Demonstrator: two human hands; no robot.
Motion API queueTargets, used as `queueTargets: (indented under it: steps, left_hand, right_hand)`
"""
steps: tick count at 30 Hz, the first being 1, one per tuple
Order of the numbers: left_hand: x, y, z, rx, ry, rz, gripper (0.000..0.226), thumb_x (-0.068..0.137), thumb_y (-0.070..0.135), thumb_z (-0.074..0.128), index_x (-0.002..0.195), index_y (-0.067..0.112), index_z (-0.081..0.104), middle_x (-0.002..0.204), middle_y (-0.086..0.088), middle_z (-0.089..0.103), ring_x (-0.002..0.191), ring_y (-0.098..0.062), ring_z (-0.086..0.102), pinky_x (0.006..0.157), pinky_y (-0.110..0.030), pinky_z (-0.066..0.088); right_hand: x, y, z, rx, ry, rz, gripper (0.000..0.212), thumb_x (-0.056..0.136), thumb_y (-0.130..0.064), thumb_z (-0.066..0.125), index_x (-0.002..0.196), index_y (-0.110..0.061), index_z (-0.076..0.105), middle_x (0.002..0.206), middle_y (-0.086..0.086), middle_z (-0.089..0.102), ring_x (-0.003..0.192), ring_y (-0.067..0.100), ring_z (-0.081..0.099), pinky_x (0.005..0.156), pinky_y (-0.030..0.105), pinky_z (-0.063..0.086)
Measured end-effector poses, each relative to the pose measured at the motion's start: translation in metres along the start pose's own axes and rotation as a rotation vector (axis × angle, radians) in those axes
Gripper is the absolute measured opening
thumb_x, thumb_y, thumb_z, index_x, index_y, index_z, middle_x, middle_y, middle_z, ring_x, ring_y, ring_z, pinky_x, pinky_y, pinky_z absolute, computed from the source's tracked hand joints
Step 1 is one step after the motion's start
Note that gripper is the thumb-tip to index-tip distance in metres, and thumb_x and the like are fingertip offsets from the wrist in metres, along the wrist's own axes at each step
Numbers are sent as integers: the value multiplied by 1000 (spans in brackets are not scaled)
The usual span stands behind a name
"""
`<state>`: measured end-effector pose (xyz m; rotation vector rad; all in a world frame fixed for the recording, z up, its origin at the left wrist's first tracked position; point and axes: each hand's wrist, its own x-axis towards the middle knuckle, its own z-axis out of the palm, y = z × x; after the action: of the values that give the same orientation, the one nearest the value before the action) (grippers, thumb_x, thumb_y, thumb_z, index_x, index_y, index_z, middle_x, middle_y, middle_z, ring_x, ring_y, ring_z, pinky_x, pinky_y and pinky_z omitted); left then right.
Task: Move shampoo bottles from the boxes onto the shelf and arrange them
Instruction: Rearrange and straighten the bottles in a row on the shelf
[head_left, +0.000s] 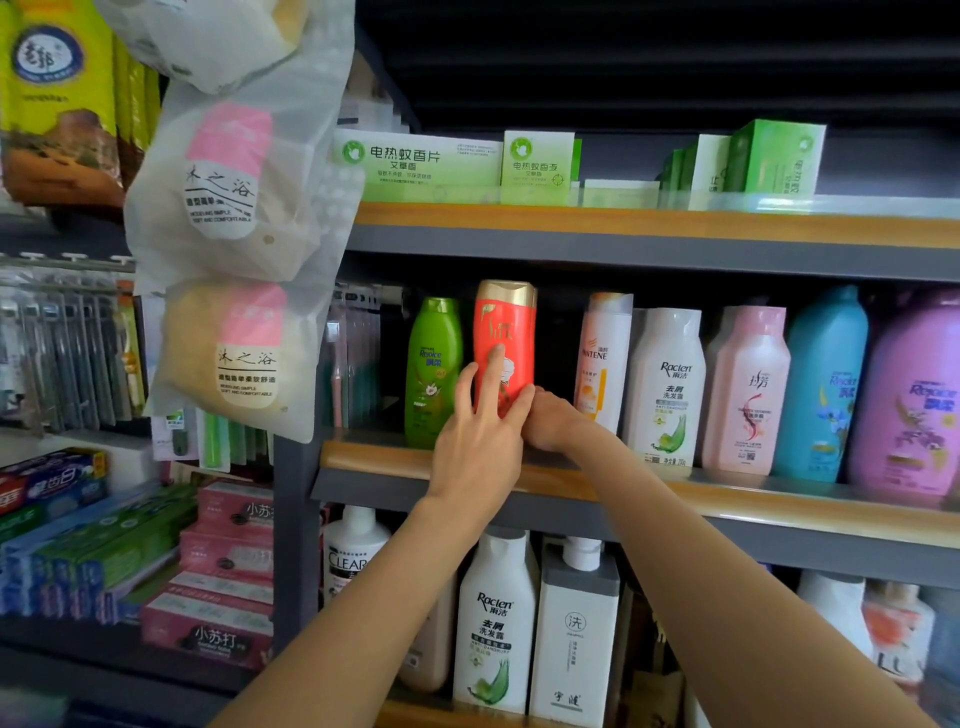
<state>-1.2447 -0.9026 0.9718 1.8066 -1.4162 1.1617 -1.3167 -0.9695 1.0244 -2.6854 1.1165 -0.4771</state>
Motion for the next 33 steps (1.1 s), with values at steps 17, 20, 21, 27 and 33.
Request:
queueTargets:
  steps: [17, 20, 21, 27, 33]
  left_hand:
    - [16, 48, -5, -245, 65, 45, 46, 66, 11, 60, 111, 2, 64, 127, -20, 55, 113, -35, 57, 91, -41, 50]
    - [13, 47, -1, -238, 30, 39, 50, 61, 9, 67, 111, 5, 65, 127, -17, 56, 112, -33, 58, 92, -39, 49]
    - [11, 45, 0, -228, 33, 44, 49, 62, 10, 63, 110, 5, 66, 127, -17, 56, 111, -33, 58, 92, -39, 49]
    - [6, 32, -6, -323, 4, -1, 49, 70, 6, 52, 119, 4, 60, 133, -17, 49, 120, -37, 50, 95, -42, 47]
    - [6, 31, -6, -365, -4, -36, 53, 70, 5, 53, 123, 6, 57, 134, -18, 48, 120, -40, 48, 96, -46, 48]
  right_hand:
    - [-29, 28, -66, -216, 756, -43, 37, 91, -4, 44, 128, -1, 42, 128, 21, 42, 118, 35, 40, 96, 32, 30]
    - [-10, 31, -66, -243, 634, 32, 52, 92, -10, 47, 139, -3, 28, 136, 25, 32, 121, 37, 40, 100, 34, 31]
    - [-5, 31, -63, -214, 623, 61, 57, 91, -11, 48, 143, -4, 23, 138, 26, 29, 120, 38, 43, 100, 35, 33]
    - [-1, 19, -58, 16, 684, 104, 68, 87, -1, 56, 143, -10, 19, 132, 22, 31, 105, 41, 54, 81, 37, 44]
    - [-10, 14, -71, 314, 560, -146, 60, 83, -4, 64, 134, -7, 33, 105, 12, 49, 110, 30, 49, 75, 21, 33]
